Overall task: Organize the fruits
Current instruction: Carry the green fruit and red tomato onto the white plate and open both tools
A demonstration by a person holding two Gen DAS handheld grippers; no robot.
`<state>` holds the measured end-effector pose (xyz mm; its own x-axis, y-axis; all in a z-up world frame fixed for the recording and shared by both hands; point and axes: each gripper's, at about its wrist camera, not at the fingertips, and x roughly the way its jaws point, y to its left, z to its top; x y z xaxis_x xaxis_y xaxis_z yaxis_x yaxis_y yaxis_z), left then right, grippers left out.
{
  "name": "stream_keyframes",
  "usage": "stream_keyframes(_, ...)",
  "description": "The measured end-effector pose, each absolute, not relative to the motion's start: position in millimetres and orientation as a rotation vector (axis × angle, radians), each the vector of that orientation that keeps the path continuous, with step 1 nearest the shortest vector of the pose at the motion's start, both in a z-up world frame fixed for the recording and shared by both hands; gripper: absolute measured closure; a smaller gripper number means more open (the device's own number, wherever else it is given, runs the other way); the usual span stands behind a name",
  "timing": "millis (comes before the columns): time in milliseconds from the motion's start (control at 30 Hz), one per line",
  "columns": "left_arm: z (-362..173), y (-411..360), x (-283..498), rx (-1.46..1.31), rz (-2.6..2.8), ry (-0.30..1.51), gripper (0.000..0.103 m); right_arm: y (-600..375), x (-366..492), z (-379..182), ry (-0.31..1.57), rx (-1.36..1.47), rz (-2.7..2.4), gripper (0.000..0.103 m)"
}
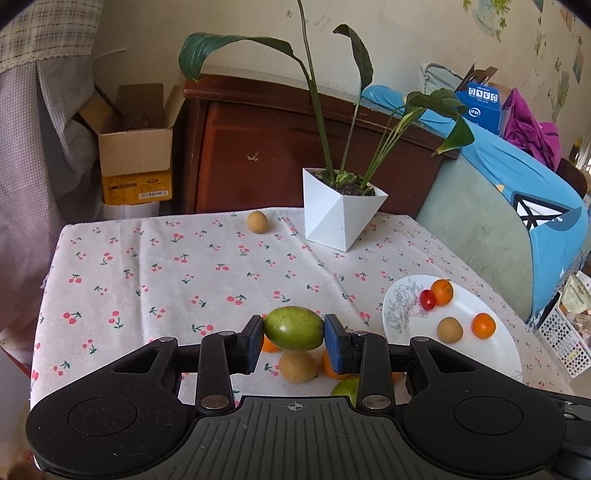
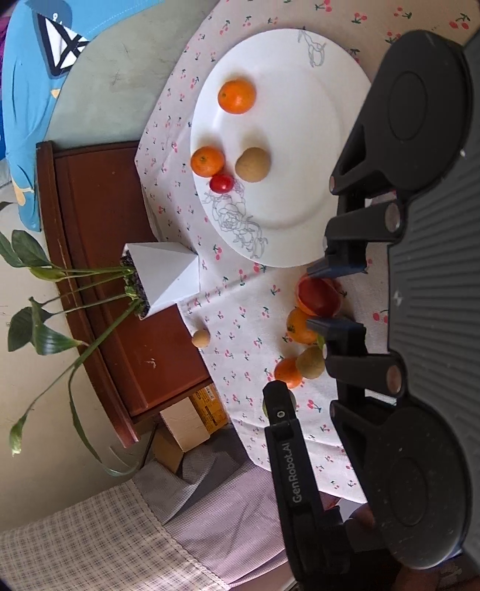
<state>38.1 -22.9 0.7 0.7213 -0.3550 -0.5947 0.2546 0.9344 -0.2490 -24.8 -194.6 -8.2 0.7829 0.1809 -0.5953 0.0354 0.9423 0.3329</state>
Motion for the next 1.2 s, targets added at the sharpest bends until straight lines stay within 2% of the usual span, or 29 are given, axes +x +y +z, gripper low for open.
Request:
stream_keyframes(300, 10.2, -56.5, 36.2, -0.178, -0.452, 0.674, 0.070, -247.2, -32.8, 18.0, 0.571, 0.426, -0.056, 0.083)
stream_keyframes(933, -17.7, -127.4, 30.1, -0.106, -0.576, 0.744, 0.070, -299.8, -44.7, -7.2, 0.648, 0.627, -0.242, 0.080)
stream_keyframes(1100, -16.2, -130.2, 28.7, -0.099, -0.583, 0.740, 0.067, -298.3, -43.5, -7.4, 0.652, 0.626, -0.234, 0.077)
stream_keyframes(1133, -15.0, -129.5, 29.1, -0.099, -0.578, 0.741, 0.065, -298.2, -43.4, -7.6, 0.654, 0.628, -0.232, 0.076)
stream_keyframes(1200, -11.1, -126.1, 29.3, -0.106, -0.563, 0.731, 0.055, -297.8, -42.8, -8.6, 0.658, 0.638, -0.228, 0.068)
